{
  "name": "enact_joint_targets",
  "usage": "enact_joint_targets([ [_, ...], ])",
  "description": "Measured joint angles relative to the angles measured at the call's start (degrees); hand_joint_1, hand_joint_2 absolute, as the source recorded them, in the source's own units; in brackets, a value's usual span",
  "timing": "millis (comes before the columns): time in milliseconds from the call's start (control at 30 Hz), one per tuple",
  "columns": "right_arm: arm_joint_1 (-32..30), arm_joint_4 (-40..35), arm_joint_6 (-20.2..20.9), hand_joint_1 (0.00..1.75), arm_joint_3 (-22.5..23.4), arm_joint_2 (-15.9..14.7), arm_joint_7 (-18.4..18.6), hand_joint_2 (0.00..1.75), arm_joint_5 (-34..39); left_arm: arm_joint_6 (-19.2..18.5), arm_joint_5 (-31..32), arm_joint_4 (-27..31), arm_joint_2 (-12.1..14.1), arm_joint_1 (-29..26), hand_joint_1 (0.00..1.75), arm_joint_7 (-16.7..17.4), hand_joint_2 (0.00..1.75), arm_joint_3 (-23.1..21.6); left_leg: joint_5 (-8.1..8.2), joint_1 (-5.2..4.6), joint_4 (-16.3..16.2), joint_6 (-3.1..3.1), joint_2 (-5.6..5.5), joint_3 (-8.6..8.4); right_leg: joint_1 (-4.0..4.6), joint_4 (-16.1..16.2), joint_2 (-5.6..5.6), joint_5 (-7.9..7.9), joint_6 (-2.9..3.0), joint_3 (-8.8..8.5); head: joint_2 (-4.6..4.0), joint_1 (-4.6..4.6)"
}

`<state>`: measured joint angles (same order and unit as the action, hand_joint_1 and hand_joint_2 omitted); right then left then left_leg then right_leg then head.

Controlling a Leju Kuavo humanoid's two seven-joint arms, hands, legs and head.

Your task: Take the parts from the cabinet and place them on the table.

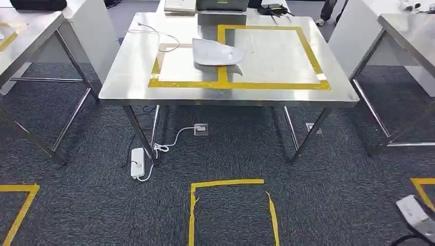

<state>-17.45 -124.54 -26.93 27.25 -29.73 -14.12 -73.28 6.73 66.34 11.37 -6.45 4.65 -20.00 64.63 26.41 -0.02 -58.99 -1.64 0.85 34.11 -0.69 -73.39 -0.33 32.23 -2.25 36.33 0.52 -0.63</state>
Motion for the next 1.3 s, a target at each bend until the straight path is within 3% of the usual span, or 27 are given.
enact_joint_targets([
  [33,-0.05,0.04,0.52,0.00,-0.07,-0.04,0.28,0.00,1.30,0.00,-0.06,0.00,0.00,0.00,0.00,0.00,1.75,0.00,-0.46,0.02,-0.25,0.13,-0.01,0.78,0.03,3.33,0.00,-2.03,0.14,-2.73,0.00,-0.09],
  [67,-0.06,0.07,1.27,0.00,-0.06,-0.22,0.57,0.00,3.04,0.00,-0.35,0.00,-0.02,-0.01,0.00,0.00,0.00,0.00,-0.96,0.02,-0.48,0.33,-0.06,1.47,0.03,8.64,0.00,-2.98,0.42,-6.68,0.00,-0.13],
  [100,0.12,0.13,2.63,0.00,-0.06,-0.59,0.81,0.00,5.32,0.04,-0.44,0.00,-0.04,-0.01,0.00,-0.15,0.00,0.00,-1.33,-0.05,-0.58,0.63,-0.11,1.83,0.13,13.77,0.03,-0.52,0.84,-9.70,0.00,-0.13],
  [133,0.31,0.26,4.33,0.00,-0.04,-0.90,1.18,0.00,7.72,0.13,-0.61,0.00,-0.09,0.01,0.00,-0.46,0.00,0.00,-1.74,-0.16,-0.69,1.01,-0.12,2.01,0.51,16.32,0.10,0.27,1.20,-11.08,0.00,-0.06],
  [233,1.43,1.88,10.00,0.00,-0.11,-1.44,2.62,0.00,15.76,0.55,-1.01,0.00,-0.09,-0.02,0.00,-1.68,0.00,0.02,-2.96,0.08,-0.01,2.22,0.05,2.13,0.89,16.45,0.12,-0.20,2.35,-9.87,0.00,-0.07],
  [267,1.70,2.43,12.33,0.00,-0.09,-1.77,3.33,0.00,19.22,0.83,-1.03,0.00,-0.04,-0.04,0.00,-2.32,0.00,0.02,-2.98,0.00,-0.38,2.63,-0.01,2.79,0.43,16.87,-0.07,-1.11,2.87,-9.57,0.00,-0.09],
  [300,2.06,2.80,14.85,0.00,0.02,-2.10,4.02,0.00,23.33,1.03,-1.05,0.00,-0.11,-0.10,0.00,-2.84,0.00,0.02,-0.95,0.15,-1.61,2.97,-0.39,3.14,0.34,16.88,-0.11,-1.63,3.17,-9.15,0.00,0.00],
  [333,2.27,3.17,17.90,0.00,0.37,-2.32,4.78,0.00,28.72,1.27,-1.12,-0.04,-0.20,-0.18,0.00,-3.28,0.00,0.02,2.31,0.22,-4.57,3.12,-0.52,4.10,0.32,16.88,-0.14,-2.05,3.60,-8.65,0.00,0.30],
  [400,2.06,3.65,23.35,0.00,1.75,-2.49,5.22,0.00,37.61,1.55,-1.22,-0.04,-0.20,-0.27,0.00,-3.76,0.00,0.07,7.65,0.30,-12.66,3.55,-0.53,6.34,0.34,16.80,-0.19,-2.81,3.64,-7.63,0.00,0.46],
  [433,1.82,3.76,26.44,0.00,2.98,-2.51,5.29,0.00,42.86,1.77,-1.38,-0.02,-0.20,-0.38,0.00,-4.02,0.00,0.13,8.44,0.30,-16.06,3.69,-0.54,7.01,0.34,16.70,-0.22,-3.20,3.57,-7.01,0.00,0.48],
  [467,1.53,3.80,30.10,0.00,4.45,-2.51,5.35,0.00,48.40,1.92,-1.42,-0.02,-0.17,-0.49,0.00,-4.28,0.00,0.31,7.57,0.33,-16.99,3.70,-0.53,6.64,0.32,16.55,-0.22,-3.51,3.47,-6.44,0.00,0.48],
  [500,1.26,3.89,33.40,0.00,6.07,-2.51,5.27,0.00,52.74,1.99,-1.53,-0.02,-0.13,-0.59,0.00,-4.39,0.00,0.50,5.91,0.33,-15.24,3.61,-0.53,4.89,0.30,16.35,-0.22,-3.75,3.30,-5.93,0.00,0.50],
  [567,0.92,3.98,35.65,0.00,8.81,-2.51,4.98,0.00,55.82,2.05,-1.60,0.00,-0.11,-0.60,0.00,-4.48,0.00,0.57,3.03,0.33,-5.56,3.22,-0.55,-1.75,0.25,15.81,-0.25,-4.01,3.00,-5.28,0.00,0.55],
  [600,0.88,3.98,35.98,0.00,9.91,-2.51,4.83,0.00,56.11,2.05,-1.60,0.02,-0.02,-0.57,0.00,-4.55,0.00,0.59,3.82,0.28,-0.73,2.86,-0.59,-4.58,0.25,15.54,-0.40,-4.05,2.89,-5.36,0.00,0.57],
  [633,0.77,4.00,36.06,0.00,10.99,-2.51,4.70,0.00,56.39,2.05,-1.62,0.02,-0.02,-0.59,0.00,-4.63,0.00,0.61,3.89,0.08,0.09,2.43,-0.63,-5.58,0.46,15.32,-0.39,-4.18,2.51,-4.93,0.00,0.53],
  [700,0.69,4.00,36.41,0.00,12.17,-2.60,4.59,0.00,56.54,2.05,-1.68,0.00,-0.04,-0.63,0.00,-4.68,0.00,0.63,3.78,-0.03,0.59,1.90,-0.70,-4.78,0.54,15.44,-0.42,-4.56,1.84,-4.99,0.00,0.59],
  [733,0.62,4.02,36.56,0.00,12.61,-2.62,4.59,0.00,56.61,2.05,-1.70,0.00,-0.17,-0.65,0.00,-4.70,0.00,0.63,3.63,0.07,0.85,2.03,-0.66,-4.98,0.57,15.43,-0.38,-4.28,2.90,-4.88,0.00,0.48],
  [767,0.66,4.02,36.57,0.00,12.98,-2.67,4.59,0.00,56.65,2.05,-1.73,0.00,-0.20,-0.67,0.00,-4.70,0.00,0.63,3.59,0.01,0.84,1.86,-0.65,-4.60,0.62,15.46,-0.38,-4.59,3.36,-4.74,0.00,0.46],
  [867,0.63,4.02,36.59,0.00,13.42,-2.67,4.63,0.00,56.65,2.05,-1.86,0.00,-0.24,-0.62,0.00,-4.70,0.00,0.68,3.55,-0.06,0.74,1.37,-0.53,-4.55,0.59,15.90,-0.31,-4.79,2.92,-4.96,0.00,0.35],
  [900,0.62,4.02,36.59,0.00,13.68,-2.67,4.72,0.00,56.65,2.05,-1.86,0.00,-0.24,-0.62,0.00,-4.70,0.00,0.68,3.49,-0.08,0.72,1.26,-0.50,-4.53,0.57,16.05,-0.25,-5.15,2.38,-5.00,0.00,0.33],
  [967,0.65,4.02,37.98,0.00,13.95,-2.67,4.97,0.00,58.42,2.21,-1.86,0.00,-0.30,-0.63,0.00,-4.63,0.00,0.72,3.42,-0.11,0.70,1.15,-0.42,-4.43,0.54,16.19,-0.20,-5.32,2.08,-5.00,0.00,0.31],
  [1000,0.66,4.06,40.96,0.00,14.01,-2.69,5.96,0.00,62.96,2.53,-1.92,0.00,-0.31,-0.62,0.00,-4.42,1.75,0.77,3.41,-0.11,0.68,1.13,-0.38,-4.43,0.53,16.25,-0.16,-5.45,1.87,-5.00,0.00,0.31],
  [1067,0.59,4.59,46.41,0.00,14.32,-2.97,8.34,0.00,71.32,2.56,-2.47,0.00,-0.31,-0.57,0.00,-4.46,1.75,1.16,3.37,-0.17,0.65,1.08,-0.34,-4.41,0.48,16.28,-0.11,-5.52,1.75,-5.00,0.00,0.31],
  [1100,0.65,4.96,47.77,0.00,14.66,-3.21,9.46,1.75,74.01,2.54,-2.60,0.00,-0.31,-0.56,0.00,-4.46,1.75,1.37,3.34,-0.22,0.64,1.02,-0.34,-4.38,0.44,16.28,-0.11,-5.59,1.63,-4.96,0.00,0.31],
  [1167,0.69,5.62,49.61,0.00,15.97,-3.58,10.97,1.75,78.35,2.36,-2.62,0.00,-0.31,-0.57,0.00,-4.35,1.75,1.55,3.29,-0.23,0.62,0.95,-0.36,-4.37,0.43,16.28,-0.12,-5.64,1.52,-4.85,0.00,0.31],
  [1300,0.81,5.86,50.40,0.00,18.25,-3.80,11.02,1.75,77.94,2.05,-3.32,0.00,-0.33,-0.56,0.00,-3.85,1.75,2.25,3.27,-0.22,0.63,0.95,-0.38,-4.16,0.45,16.22,-0.13,-5.62,1.39,-4.76,0.00,0.31],
])
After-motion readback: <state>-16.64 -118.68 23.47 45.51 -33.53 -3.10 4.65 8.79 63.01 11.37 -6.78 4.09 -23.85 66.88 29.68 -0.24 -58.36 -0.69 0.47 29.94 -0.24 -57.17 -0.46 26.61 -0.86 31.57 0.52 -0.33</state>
